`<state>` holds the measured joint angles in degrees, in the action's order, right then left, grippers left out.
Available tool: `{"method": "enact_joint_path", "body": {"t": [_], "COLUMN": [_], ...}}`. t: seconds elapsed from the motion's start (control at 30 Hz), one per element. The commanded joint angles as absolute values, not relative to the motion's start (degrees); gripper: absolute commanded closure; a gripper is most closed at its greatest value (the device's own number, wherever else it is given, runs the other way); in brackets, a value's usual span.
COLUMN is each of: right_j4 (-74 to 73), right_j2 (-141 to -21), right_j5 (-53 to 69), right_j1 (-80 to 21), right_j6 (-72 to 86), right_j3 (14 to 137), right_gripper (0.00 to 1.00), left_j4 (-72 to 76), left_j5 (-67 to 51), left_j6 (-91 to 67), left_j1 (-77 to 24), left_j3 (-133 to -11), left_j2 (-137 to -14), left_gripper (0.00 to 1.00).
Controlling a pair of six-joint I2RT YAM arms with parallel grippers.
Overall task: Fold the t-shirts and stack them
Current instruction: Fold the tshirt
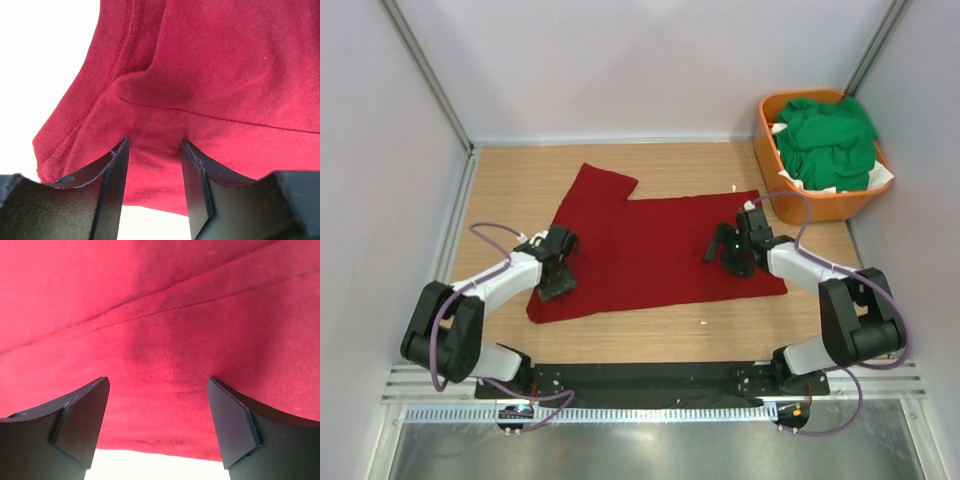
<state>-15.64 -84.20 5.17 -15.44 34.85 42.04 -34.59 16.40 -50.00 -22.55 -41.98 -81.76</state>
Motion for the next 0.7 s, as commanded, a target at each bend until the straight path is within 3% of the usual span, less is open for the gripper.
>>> {"method": "enact_joint_path", "body": {"t": [0.0, 0.13, 0.3, 0.4, 0.43, 0.47, 0.67], "right_j4": [-20.5, -22.4, -29.9, -33.8, -35.8, -36.6, -35.3], "right_j2": [-81.7, -77.3, -74.8, -73.4, -73.0, -72.4, -67.7], "right_j5": [2.8, 2.5, 1.5, -2.5, -3.0, -3.5, -0.7], "right_j1": [-16.1, -17.0, -17.4, -17.4, -17.4, -17.4, -17.4], "right_j6": [38.1, 39.5, 36.0, 33.1, 32.5, 32.1, 30.8], "right_j3": [34.6, 33.5, 40.1, 46.4, 47.7, 48.9, 49.2], "right_gripper": [0.13, 0.12, 0.12, 0.12, 0.12, 0.12, 0.12], "left_j4": [-42.5, -46.0, -55.0, -53.8, -53.0, -51.8, -45.8], "left_j5": [17.8, 17.4, 25.0, 30.0, 30.6, 30.4, 25.1], "left_j6": [-53.7, -55.0, -49.2, -43.0, -41.4, -39.7, -29.9], "left_j1": [-23.1, -23.4, -23.4, -23.3, -23.3, -22.8, -17.7], "left_j3": [-38.2, -40.6, -56.3, -65.3, -68.0, -70.4, -94.1], "left_j2": [-77.0, -74.1, -74.7, -76.3, -76.9, -79.0, -94.1], "left_gripper": [0.52, 0.51, 0.44, 0.3, 0.2, 0.01, 0.0]}}
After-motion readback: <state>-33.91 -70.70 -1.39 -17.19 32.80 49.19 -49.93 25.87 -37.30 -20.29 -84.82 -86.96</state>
